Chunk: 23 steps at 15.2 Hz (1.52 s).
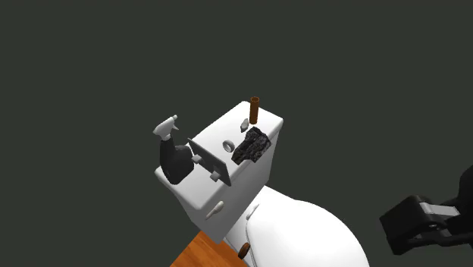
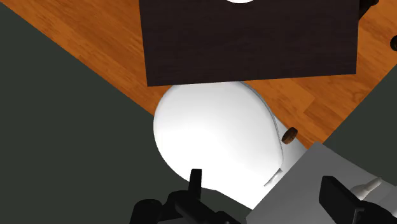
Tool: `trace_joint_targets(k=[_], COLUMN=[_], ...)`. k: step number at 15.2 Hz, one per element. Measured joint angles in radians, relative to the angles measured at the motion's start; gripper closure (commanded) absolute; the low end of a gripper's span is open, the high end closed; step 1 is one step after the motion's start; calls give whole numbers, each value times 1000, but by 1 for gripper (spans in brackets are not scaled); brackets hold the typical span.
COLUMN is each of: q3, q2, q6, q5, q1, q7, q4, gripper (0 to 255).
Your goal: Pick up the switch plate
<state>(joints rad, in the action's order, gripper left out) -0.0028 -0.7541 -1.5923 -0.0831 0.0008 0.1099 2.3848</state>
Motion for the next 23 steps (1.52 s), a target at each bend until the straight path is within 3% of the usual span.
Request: trace_joint_targets(k=[5,15,19,23], q3=[61,265,351,438], q2=[22,207,324,458], q6=[-87,-396,-508,-604], q5=[37,97,77,15], q1=[15,36,24,1], q7=[91,389,524,676], q4=[43,88,56,-1], gripper=[0,0,0,0])
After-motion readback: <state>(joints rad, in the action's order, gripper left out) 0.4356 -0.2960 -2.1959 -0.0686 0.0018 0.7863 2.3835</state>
